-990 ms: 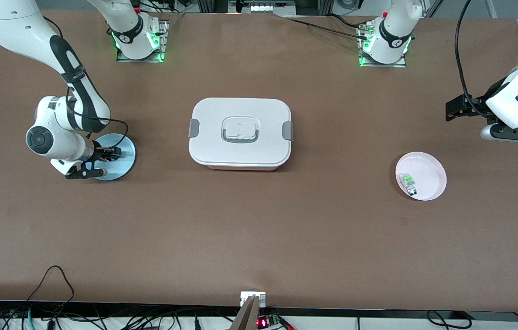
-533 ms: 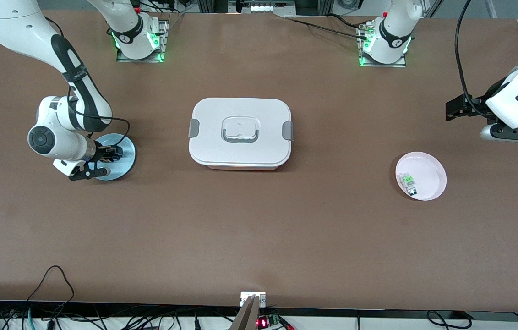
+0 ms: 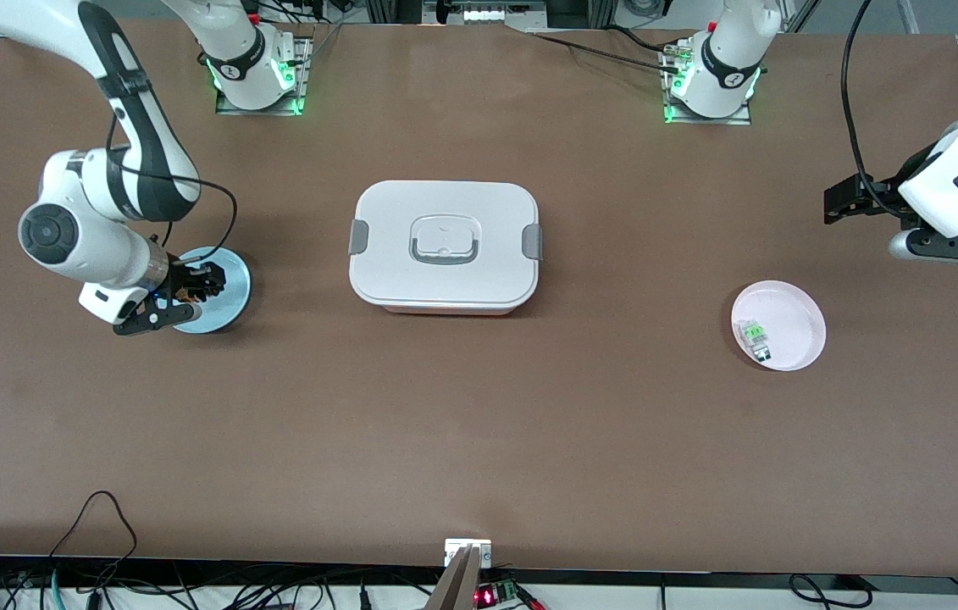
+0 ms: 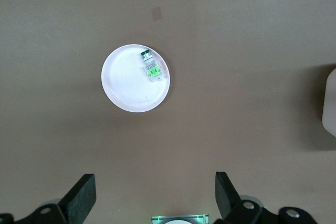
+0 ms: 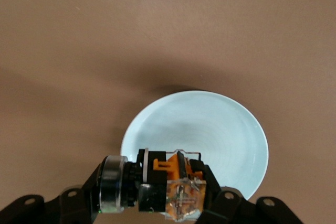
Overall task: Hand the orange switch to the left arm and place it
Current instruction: 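Lift the orange switch with the right gripper toward the white box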
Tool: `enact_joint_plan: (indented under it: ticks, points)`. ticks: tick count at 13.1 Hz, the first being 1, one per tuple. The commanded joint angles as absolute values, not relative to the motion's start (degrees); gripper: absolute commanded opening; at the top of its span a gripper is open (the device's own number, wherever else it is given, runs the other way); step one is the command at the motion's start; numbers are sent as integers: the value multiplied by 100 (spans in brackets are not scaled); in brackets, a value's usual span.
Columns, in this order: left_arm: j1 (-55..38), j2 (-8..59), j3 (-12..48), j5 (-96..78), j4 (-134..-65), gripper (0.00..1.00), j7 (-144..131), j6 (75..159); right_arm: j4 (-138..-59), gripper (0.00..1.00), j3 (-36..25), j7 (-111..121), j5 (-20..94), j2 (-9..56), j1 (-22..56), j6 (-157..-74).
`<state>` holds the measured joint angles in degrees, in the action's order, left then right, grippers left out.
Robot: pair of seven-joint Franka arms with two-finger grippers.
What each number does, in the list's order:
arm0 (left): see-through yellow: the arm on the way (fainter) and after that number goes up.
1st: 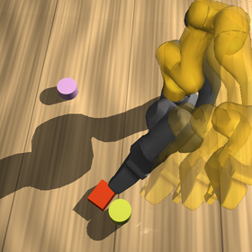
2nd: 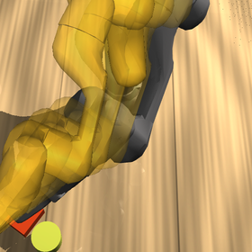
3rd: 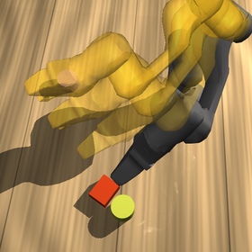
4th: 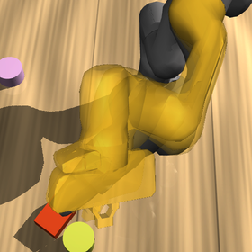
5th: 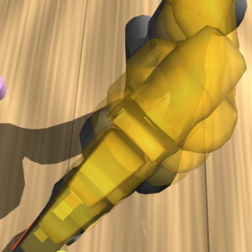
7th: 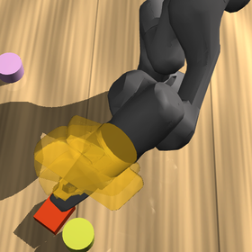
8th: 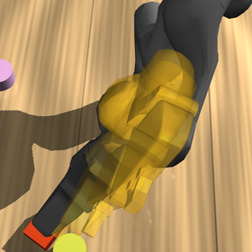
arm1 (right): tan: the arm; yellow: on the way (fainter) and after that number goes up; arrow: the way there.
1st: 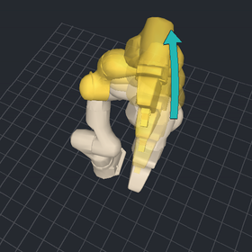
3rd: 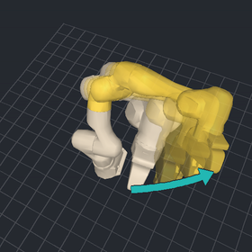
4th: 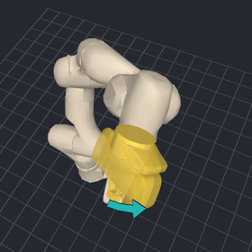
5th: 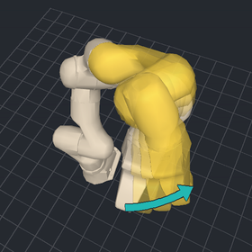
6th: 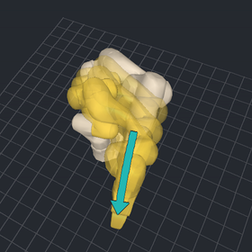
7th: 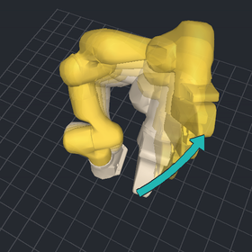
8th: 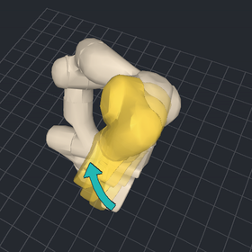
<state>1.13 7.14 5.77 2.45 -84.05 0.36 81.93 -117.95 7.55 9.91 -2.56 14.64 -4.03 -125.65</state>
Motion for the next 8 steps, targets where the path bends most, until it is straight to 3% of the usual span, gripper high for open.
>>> enact_joint_plan:
  ticks: [1,8]
  points:
    - [132,773,589,202,-8271,100,-9,8139,-11148,29,958,1160,113,1275,-466,-11764]
    - [132,844,554,202,-8271,100,-17,8060,-9283,29,1415,2441,921,1231,-475,-10503]
